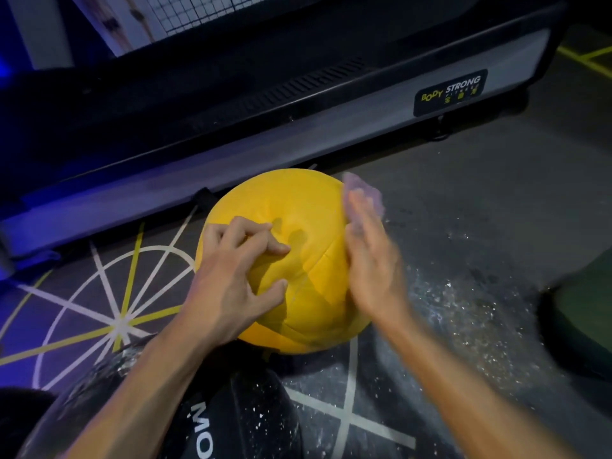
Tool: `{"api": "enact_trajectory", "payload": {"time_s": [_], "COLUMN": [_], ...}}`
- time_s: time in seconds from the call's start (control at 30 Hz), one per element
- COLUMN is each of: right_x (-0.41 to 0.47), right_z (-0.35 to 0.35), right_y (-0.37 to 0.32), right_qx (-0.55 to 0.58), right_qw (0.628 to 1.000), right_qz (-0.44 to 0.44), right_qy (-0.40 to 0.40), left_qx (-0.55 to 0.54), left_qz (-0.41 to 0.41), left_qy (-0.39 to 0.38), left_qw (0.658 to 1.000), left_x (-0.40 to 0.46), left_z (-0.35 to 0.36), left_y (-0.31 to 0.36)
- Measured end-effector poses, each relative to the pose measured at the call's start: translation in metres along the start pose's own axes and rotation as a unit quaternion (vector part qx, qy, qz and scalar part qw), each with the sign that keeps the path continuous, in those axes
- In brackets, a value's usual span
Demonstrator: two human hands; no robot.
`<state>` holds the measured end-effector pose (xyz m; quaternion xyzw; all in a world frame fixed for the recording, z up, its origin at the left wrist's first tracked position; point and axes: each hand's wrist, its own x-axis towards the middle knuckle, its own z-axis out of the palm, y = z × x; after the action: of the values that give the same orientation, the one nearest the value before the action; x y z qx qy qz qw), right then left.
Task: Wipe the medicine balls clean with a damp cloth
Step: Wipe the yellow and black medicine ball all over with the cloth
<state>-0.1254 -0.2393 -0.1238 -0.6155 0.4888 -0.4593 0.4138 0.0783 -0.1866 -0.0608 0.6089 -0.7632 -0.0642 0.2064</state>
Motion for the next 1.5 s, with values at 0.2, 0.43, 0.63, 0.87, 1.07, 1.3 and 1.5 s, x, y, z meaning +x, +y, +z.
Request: {"api": "enact_trajectory", "payload": {"time_s": [0.2,0.43,0.63,0.87,1.07,1.3,1.5], "right_x": [-0.028,0.006,0.020,0.011,-0.030,-0.088,-0.118], "right_z": [-0.013,-0.043,-0.052,-0.067,-0.069,-0.087,-0.097], "right_y": [0.019,0.023,0.027,0.027,0.046,0.060,0.069], "right_qx": [-0.080,0.007,-0.137,-0.017,-0.020,0.006,0.047], "right_qw": [0.977,0.989,0.989,0.999,0.995,0.994,0.994], "right_qz": [-0.193,0.132,-0.048,0.026,-0.094,-0.083,-0.005], "right_qy": [-0.046,0.060,-0.017,-0.017,0.024,0.066,0.099], "left_qx": [-0.002,-0.004,-0.008,-0.009,-0.104,-0.125,-0.051], "left_qz": [0.016,0.041,0.055,0.067,0.060,-0.298,-0.212], "left_qy": [-0.013,-0.020,-0.021,-0.043,0.044,0.047,0.064], "left_qw": [1.000,0.999,0.998,0.997,0.992,0.945,0.974], "left_x": [-0.003,-0.013,-0.023,-0.027,-0.013,0.017,0.022], "left_z": [0.003,0.011,0.013,0.009,-0.009,-0.022,-0.013], "left_y": [0.008,0.023,0.027,0.035,0.048,0.020,0.026]}}
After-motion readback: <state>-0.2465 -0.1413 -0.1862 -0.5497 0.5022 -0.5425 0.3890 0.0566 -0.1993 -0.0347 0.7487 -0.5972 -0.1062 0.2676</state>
